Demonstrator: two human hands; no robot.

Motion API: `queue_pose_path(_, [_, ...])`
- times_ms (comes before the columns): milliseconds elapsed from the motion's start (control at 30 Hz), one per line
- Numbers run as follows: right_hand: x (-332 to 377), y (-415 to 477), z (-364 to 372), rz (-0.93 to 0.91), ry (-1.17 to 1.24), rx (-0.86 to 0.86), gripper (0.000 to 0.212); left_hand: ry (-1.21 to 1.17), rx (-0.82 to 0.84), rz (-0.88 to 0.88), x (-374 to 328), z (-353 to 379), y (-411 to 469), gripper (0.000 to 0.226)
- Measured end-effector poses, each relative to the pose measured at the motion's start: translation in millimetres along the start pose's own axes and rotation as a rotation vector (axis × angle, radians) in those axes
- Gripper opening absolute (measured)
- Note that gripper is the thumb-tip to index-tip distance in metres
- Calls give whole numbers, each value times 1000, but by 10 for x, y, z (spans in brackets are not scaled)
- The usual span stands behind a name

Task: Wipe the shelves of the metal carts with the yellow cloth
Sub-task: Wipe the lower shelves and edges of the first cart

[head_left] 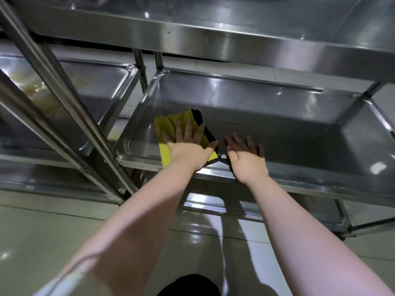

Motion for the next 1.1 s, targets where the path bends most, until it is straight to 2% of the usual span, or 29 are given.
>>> queue_pose_path(100, [-6,-5,-18,3,1,4,48,14,-8,7,432,-117,-1,75])
queue_pose_path(233, [19,-25,-18,5,-1,10,48,70,49,-126,1184,-263,-68,71])
queue_pose_path(300, [27,-36,-3,4,-17,15,49,108,56,-125,1183,-262,-91,70])
queue_pose_path(400, [33,-29,15,-4,29,17,49,90,69,-37,730,-182,-95,71])
queue_pose_path(467, [13,-23,-24,-7,221,-52,48,70,78,91,239,-73,-112,71])
queue_pose_path(567, [-94,-80,-190,-25,702,-255,52,97,73,276,-476,103,-211,68])
queue_pose_path(633, [-165,-140,-247,-48,909,-348,43,120,62,325,-676,166,-256,65])
queue_pose_path(733, [-201,-13,-193,85,1070,-248,28,102,42,337,-656,160,-270,63])
queue_pose_path(767, [-187,86,-179,142,976,-204,28,80,13,344,-641,140,-284,62])
queue_pose_path(800, [-153,203,-198,181,765,-188,30,38,-33,348,-635,103,-311,58])
queue_pose_path(867, [25,388,-324,153,432,-214,34,-135,-156,280,-587,-7,-355,48])
queue_pose_path(967, [484,524,-441,-52,304,-162,36,-523,-242,44,-383,-104,-339,29])
queue_pose_path(1067, [651,607,-322,-84,301,-12,38,-819,-283,-65,-244,-104,-317,16])
queue_pose_path(1100, [647,612,-297,-88,291,28,40,-908,-315,-82,-203,-105,-332,20])
Point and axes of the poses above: each hand's wrist, its own y-axis towards the middle knuckle, its own z-axis out of the palm, x = y × z, the point moved 6 cm from there along y, towards the middle knuckle, and after that the axes turned 7 degrees about z, right-handed, at the moved point
